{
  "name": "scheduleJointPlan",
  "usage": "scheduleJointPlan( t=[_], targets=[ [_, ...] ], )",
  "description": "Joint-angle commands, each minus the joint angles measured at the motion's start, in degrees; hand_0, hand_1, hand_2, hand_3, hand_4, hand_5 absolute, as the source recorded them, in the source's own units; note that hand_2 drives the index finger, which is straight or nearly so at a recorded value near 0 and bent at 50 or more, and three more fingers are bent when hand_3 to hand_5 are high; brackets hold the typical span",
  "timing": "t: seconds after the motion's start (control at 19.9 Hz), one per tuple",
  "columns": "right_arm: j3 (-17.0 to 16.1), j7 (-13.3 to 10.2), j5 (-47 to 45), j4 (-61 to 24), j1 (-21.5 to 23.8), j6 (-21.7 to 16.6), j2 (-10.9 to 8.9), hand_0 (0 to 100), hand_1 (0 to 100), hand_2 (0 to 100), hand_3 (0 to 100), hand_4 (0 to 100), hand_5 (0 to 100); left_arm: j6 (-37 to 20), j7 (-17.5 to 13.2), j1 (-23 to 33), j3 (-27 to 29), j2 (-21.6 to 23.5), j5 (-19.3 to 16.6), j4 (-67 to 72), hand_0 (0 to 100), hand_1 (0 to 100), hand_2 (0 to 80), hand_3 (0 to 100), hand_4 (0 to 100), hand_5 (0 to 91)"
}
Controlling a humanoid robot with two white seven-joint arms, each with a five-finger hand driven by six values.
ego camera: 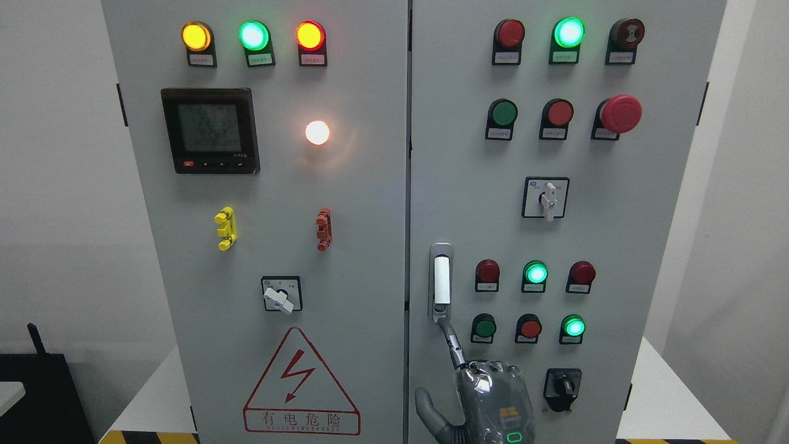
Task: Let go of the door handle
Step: 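Position the right hand just below the silver handle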
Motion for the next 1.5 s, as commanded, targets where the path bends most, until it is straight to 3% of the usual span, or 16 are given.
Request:
scheduleJointPlan(
  t=[0.0, 0.55, 0.6, 0.65, 0.75, 0.8, 0.9, 1.0, 1.05, 1.2, 1.45],
  targets=[
    [0.09, -1.29, -0.04, -0.37, -0.04, -0.38, -0.07, 37, 38, 1, 100, 100, 100, -0.03, 0.02, -0.01, 0.0, 0.0, -1.58, -0.53, 12, 39, 0.0, 0, 0, 0.0],
    [0.36, -4.54, -0.13, -1.17, 0.05, -0.65, 0.1, 37, 38, 11, 100, 100, 100, -0.03, 0.02, -0.01, 0.0, 0.0, -1.58, -0.53, 12, 39, 0.0, 0, 0, 0.0],
    [0.27, -4.98, -0.13, -1.25, 0.05, -0.65, 0.1, 37, 38, 17, 100, 100, 100, -0.03, 0.02, -0.01, 0.0, 0.0, -1.58, -0.53, 12, 39, 0.0, 0, 0, 0.0],
    [0.1, -5.33, -0.13, -1.26, 0.05, -0.74, 0.1, 37, 38, 32, 100, 100, 100, -0.03, 0.02, -0.01, 0.0, 0.0, -1.58, -0.53, 12, 39, 0.0, 0, 0, 0.0],
    [-0.34, -5.86, -0.3, -1.52, 0.22, -1.35, 0.19, 37, 38, 52, 100, 100, 100, -0.03, 0.02, -0.01, 0.0, 0.0, -1.58, -0.53, 12, 39, 0.0, 0, 0, 0.0],
    [-0.43, -5.78, -1.0, -1.95, 0.83, -2.57, 0.19, 43, 38, 64, 100, 99, 100, -0.03, 0.02, -0.01, 0.0, 0.0, -1.58, -0.53, 12, 39, 0.0, 0, 0, 0.0],
    [-0.69, -5.86, -2.84, -2.31, 1.63, -4.94, 0.1, 49, 33, 72, 100, 95, 100, -0.03, 0.02, -0.01, 0.0, 0.0, -1.58, -0.53, 12, 39, 0.0, 0, 0, 0.0],
    [-0.87, -5.86, -3.03, -2.57, 1.63, -5.04, 0.1, 47, 30, 74, 100, 92, 99, -0.03, 0.02, -0.01, 0.0, 0.0, -1.58, -0.53, 12, 39, 0.0, 0, 0, 0.0],
    [-0.96, -5.78, -3.03, -2.92, 1.63, -4.78, 0.19, 44, 28, 77, 100, 90, 98, -0.03, 0.02, -0.01, 0.0, 0.0, -1.58, -0.53, 12, 39, 0.0, 0, 0, 0.0],
    [-0.96, -5.51, -3.03, -3.8, 1.63, -4.69, 0.46, 29, 20, 97, 100, 100, 99, -0.03, 0.02, -0.01, 0.0, 0.0, -1.58, -0.53, 12, 39, 0.0, 0, 0, 0.0],
    [-0.96, -5.34, -3.03, -3.8, 0.93, -4.69, 0.37, 21, 17, 100, 100, 100, 100, -0.03, 0.02, -0.09, 0.0, 0.0, -1.58, -0.53, 12, 39, 0.0, 0, 0, 0.0]
  ],
)
